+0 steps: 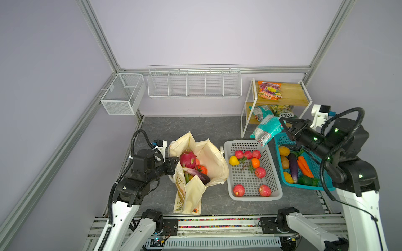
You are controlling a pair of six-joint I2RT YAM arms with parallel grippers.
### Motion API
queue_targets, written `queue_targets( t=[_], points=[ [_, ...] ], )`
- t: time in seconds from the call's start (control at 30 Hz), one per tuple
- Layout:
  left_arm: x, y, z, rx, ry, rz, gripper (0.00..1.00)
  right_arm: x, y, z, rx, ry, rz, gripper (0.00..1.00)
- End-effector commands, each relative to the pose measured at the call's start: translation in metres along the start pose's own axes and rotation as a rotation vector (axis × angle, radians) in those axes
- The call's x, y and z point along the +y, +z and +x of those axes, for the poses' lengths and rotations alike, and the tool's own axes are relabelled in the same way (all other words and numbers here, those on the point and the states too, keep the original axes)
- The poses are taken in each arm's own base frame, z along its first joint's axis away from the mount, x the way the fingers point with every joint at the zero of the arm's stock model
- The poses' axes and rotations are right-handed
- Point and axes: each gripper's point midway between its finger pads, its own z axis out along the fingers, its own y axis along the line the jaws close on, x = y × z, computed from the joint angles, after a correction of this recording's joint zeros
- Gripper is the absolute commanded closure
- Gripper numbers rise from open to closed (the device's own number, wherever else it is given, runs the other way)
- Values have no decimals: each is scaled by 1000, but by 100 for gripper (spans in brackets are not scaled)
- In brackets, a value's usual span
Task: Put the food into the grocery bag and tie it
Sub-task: 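Pull the teal packet off the shelf and carry it toward the bag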
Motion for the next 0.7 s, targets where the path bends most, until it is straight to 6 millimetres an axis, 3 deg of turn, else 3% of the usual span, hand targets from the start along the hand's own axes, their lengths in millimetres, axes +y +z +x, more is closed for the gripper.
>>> queue_targets(
  t=[0.0,0.33,0.47,0.67],
  points=[
    [18,5,33,110,-59,-56,100,7,-2,12,12,-31,-44,93],
    [21,2,38,116,-66,-72,100,9,32,90,197,-123,-48,93],
    [22,-1,40,114,-68,-73,100,22,44,125,271,-174,-77,93],
    [21,-1,41,116,-68,-69,100,56,49,157,325,-268,-144,93]
  ],
)
